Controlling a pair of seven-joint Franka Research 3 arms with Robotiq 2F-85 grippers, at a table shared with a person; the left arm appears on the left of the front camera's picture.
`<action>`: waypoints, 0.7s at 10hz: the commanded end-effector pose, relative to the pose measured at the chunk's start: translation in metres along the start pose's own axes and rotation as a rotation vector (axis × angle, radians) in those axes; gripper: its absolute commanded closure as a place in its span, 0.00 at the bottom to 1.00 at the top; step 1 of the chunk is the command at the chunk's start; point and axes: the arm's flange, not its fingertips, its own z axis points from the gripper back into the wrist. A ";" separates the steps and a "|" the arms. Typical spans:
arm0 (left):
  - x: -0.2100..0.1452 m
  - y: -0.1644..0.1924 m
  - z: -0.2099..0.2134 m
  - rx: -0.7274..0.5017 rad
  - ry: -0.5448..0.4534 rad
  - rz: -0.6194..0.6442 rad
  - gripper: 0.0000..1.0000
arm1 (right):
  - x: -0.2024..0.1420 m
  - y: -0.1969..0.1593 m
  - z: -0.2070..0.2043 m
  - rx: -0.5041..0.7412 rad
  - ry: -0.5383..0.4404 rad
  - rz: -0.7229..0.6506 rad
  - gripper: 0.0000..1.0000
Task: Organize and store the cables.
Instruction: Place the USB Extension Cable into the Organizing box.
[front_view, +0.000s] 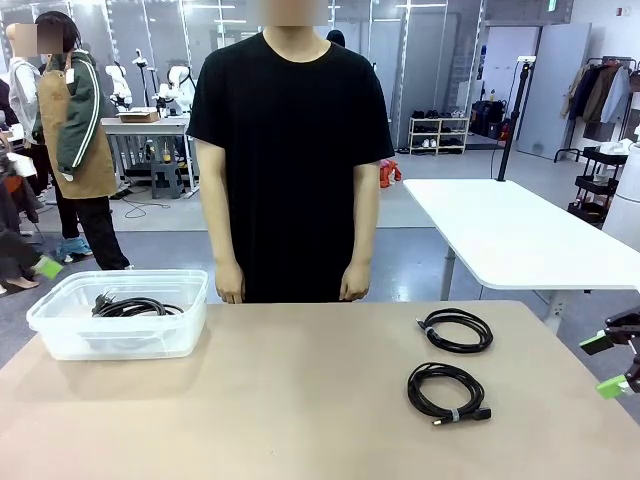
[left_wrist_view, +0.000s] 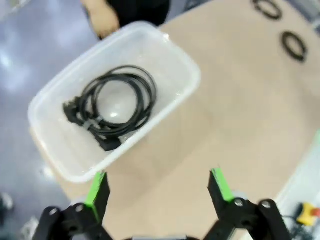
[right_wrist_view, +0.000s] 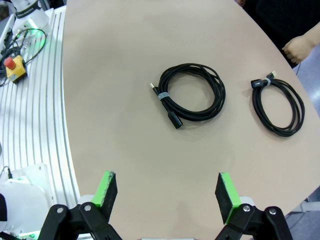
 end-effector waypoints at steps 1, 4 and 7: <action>-0.052 -0.013 0.005 -0.134 -0.086 -0.174 0.00 | 0.000 -0.002 0.001 -0.001 -0.017 0.006 0.00; -0.097 -0.029 -0.002 -0.253 -0.230 -0.363 0.00 | 0.000 -0.002 0.001 -0.001 -0.017 0.006 0.00; -0.119 -0.052 -0.024 -0.305 -0.219 -0.379 0.00 | 0.000 -0.002 0.001 -0.001 -0.017 0.006 0.00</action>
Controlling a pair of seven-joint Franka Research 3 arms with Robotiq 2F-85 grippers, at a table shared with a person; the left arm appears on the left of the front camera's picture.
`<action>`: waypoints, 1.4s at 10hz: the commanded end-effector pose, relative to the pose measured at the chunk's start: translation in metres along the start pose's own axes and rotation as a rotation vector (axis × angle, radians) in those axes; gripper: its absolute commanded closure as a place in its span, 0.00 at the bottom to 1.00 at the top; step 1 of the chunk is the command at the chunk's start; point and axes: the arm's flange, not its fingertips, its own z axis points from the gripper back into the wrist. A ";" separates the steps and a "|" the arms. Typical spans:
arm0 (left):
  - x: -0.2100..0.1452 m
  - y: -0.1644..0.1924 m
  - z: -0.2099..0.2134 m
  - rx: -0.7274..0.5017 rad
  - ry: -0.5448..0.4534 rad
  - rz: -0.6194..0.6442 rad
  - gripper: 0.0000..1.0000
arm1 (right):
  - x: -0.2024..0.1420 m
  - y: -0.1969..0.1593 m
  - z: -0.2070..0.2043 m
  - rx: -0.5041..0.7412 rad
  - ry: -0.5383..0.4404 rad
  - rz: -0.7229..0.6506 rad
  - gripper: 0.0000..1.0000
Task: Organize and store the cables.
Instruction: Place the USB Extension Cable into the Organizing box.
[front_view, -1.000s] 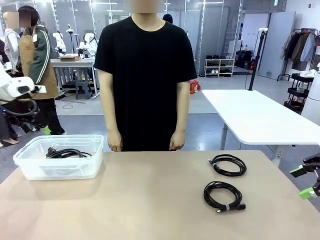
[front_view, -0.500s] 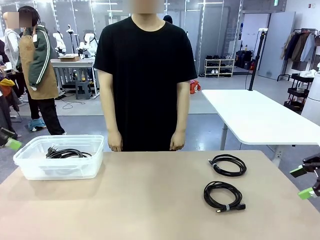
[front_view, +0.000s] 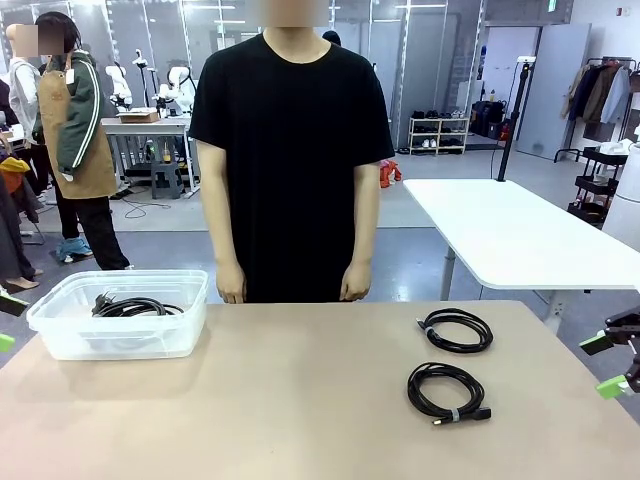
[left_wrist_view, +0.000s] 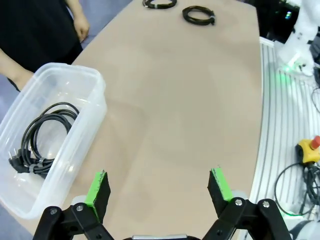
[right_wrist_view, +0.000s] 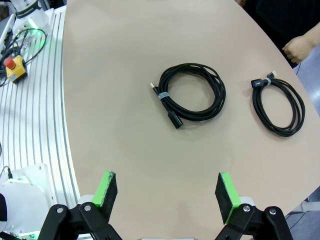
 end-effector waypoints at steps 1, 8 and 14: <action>-0.007 -0.023 -0.015 0.010 -0.048 0.052 0.00 | 0.001 -0.002 0.001 -0.001 -0.017 0.007 0.00; 0.000 0.000 0.000 0.000 0.000 0.000 0.00 | 0.018 0.022 0.038 0.037 0.095 0.091 0.00; 0.000 0.000 0.000 0.000 0.000 0.000 0.00 | 0.117 0.007 -0.063 0.294 0.366 0.330 0.00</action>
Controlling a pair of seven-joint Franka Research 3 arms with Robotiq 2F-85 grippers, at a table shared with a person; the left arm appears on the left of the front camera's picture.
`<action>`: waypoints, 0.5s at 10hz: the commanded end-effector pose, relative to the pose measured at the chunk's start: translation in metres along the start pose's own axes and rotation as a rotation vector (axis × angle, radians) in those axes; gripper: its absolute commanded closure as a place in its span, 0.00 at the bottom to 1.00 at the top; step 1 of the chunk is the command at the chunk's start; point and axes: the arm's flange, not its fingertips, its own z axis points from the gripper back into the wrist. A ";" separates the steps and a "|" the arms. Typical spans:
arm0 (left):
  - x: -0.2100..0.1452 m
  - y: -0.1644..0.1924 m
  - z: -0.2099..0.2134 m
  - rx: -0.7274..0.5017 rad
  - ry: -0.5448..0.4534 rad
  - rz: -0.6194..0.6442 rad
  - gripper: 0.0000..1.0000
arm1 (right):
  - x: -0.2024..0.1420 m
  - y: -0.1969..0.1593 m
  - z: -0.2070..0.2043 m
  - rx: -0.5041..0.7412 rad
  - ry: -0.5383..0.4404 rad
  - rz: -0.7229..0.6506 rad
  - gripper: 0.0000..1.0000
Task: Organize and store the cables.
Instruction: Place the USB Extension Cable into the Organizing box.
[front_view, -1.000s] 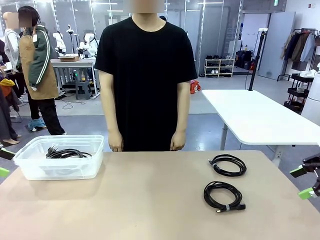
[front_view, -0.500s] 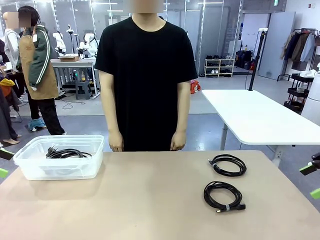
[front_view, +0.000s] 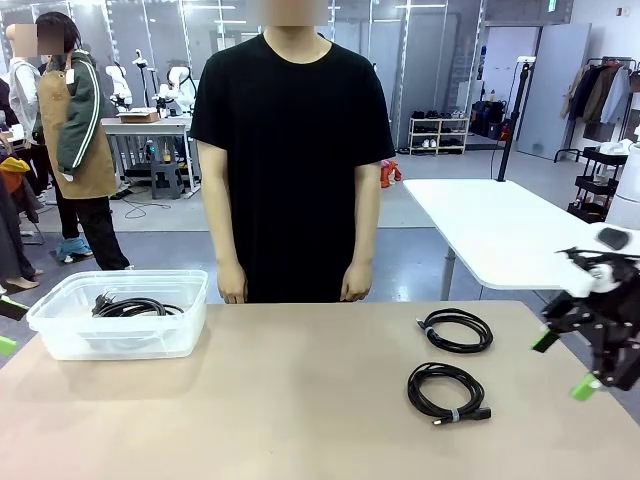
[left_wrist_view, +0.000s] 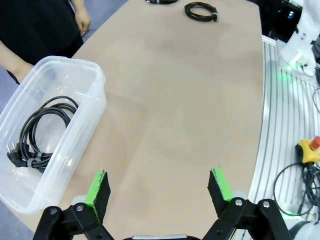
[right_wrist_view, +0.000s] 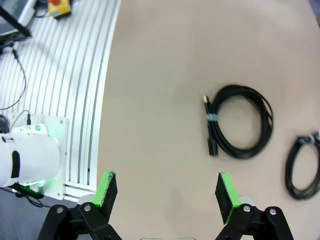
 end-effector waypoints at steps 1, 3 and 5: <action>-0.001 0.002 0.000 -0.010 -0.026 -0.019 0.00 | 0.024 -0.024 -0.021 0.066 0.107 0.037 0.00; -0.001 0.002 0.000 -0.010 -0.026 -0.019 0.00 | 0.050 -0.041 -0.052 -0.001 0.226 0.029 0.00; -0.001 0.002 0.000 -0.010 -0.026 -0.019 0.00 | 0.060 -0.055 -0.088 -0.068 0.399 -0.014 0.00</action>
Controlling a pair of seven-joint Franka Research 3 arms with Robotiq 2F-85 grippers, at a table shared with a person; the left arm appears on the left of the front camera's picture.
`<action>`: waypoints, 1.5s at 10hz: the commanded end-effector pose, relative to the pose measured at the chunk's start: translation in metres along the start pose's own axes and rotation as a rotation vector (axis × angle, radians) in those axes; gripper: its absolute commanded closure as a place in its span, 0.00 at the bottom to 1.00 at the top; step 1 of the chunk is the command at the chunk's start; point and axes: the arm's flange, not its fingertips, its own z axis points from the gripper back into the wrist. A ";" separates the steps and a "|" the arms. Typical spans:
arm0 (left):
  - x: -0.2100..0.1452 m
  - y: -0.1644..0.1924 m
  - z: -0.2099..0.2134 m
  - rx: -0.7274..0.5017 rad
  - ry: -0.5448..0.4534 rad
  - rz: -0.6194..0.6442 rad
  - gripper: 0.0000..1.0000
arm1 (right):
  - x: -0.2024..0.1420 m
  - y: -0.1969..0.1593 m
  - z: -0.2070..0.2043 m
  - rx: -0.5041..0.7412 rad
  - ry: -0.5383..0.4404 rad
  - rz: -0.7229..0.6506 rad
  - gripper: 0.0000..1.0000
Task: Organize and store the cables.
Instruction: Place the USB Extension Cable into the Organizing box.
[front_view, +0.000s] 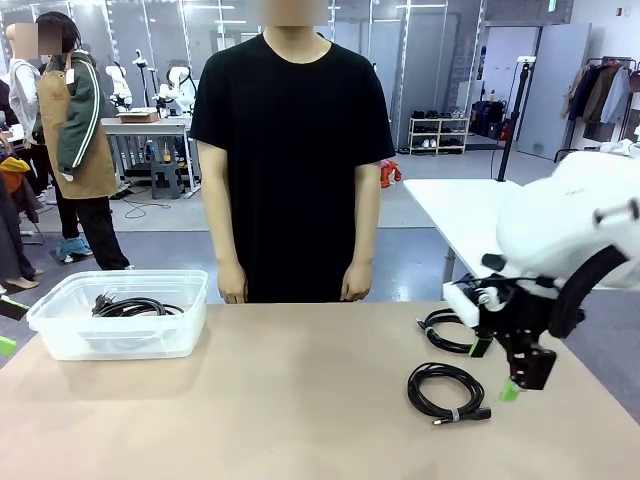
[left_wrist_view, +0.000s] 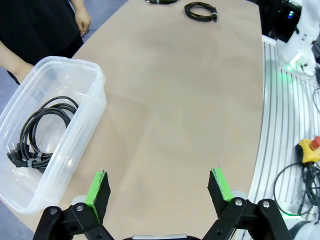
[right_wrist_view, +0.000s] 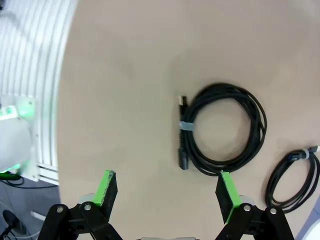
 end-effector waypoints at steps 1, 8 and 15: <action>-0.001 0.002 0.000 -0.010 -0.026 -0.017 0.00 | 0.004 -0.012 -0.029 0.002 0.121 -0.084 0.00; -0.001 0.002 0.000 -0.010 -0.026 -0.017 0.00 | 0.020 -0.022 -0.097 -0.013 0.187 -0.152 0.00; -0.001 0.002 0.000 -0.010 -0.026 -0.017 0.00 | 0.033 -0.024 -0.111 -0.026 0.209 -0.141 0.31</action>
